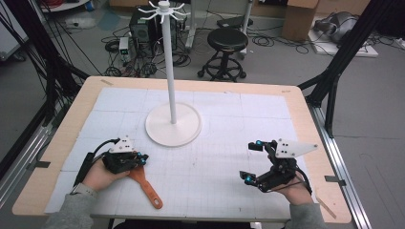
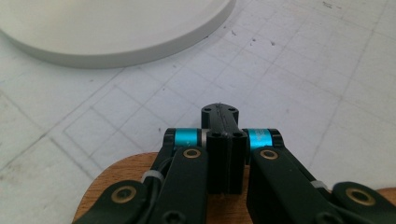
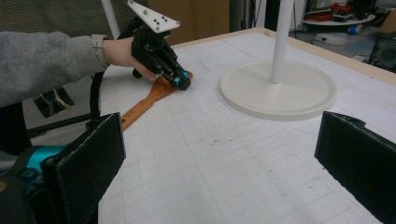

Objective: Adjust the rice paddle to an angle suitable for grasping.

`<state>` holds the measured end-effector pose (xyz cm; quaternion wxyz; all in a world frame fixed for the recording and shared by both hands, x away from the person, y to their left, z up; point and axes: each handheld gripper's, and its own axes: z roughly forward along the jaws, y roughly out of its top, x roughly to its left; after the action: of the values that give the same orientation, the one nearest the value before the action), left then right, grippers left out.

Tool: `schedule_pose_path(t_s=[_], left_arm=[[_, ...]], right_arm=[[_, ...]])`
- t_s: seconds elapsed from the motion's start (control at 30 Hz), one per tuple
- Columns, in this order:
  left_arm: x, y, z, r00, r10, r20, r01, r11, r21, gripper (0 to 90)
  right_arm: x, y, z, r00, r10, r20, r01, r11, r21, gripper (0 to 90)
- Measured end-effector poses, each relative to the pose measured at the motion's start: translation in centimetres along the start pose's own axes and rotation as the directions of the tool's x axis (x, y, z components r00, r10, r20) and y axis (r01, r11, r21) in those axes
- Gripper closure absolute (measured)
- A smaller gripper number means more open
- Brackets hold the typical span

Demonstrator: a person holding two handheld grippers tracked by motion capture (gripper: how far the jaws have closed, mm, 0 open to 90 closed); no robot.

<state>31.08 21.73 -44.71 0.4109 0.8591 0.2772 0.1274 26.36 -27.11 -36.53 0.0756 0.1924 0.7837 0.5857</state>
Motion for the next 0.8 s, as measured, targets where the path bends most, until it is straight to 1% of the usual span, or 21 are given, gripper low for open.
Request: schedule_pose_path(t_s=[0.23, 0.5, 0.63, 0.77, 0.8], left_arm=[[0.3, -1.3, -1.5, 0.9997, -0.015, -0.020, 0.015, 0.9998, -0.011, 89.7], [0.2, -2.9, -3.2, 0.9989, -0.031, -0.036, 0.030, 0.9992, -0.027, 89.7], [0.2, -3.4, -3.8, 0.9984, -0.043, -0.036, 0.042, 0.9987, -0.029, 89.7], [0.3, -3.8, -4.4, 0.9983, -0.053, -0.024, 0.052, 0.9984, -0.024, 89.7], [0.3, -3.9, -4.4, 0.9981, -0.056, -0.026, 0.055, 0.9981, -0.027, 89.7]], right_arm=[[-0.2, 0.0, 0.1, 1.0000, 0.001, 0.002, -0.001, 1.000, -0.005, 0.6], [-0.3, 0.0, 0.6, 1.0000, 0.000, -0.003, 0.000, 1.000, 0.014, 0.6], [-0.3, 0.0, 0.6, 1.0000, -0.001, -0.004, 0.001, 1.000, 0.013, 0.6], [-0.1, 0.1, 0.7, 0.9999, -0.010, -0.012, 0.010, 1.000, 0.015, 0.6], [-0.1, 0.1, 0.7, 0.9999, -0.010, -0.012, 0.010, 1.000, 0.015, 0.6]])
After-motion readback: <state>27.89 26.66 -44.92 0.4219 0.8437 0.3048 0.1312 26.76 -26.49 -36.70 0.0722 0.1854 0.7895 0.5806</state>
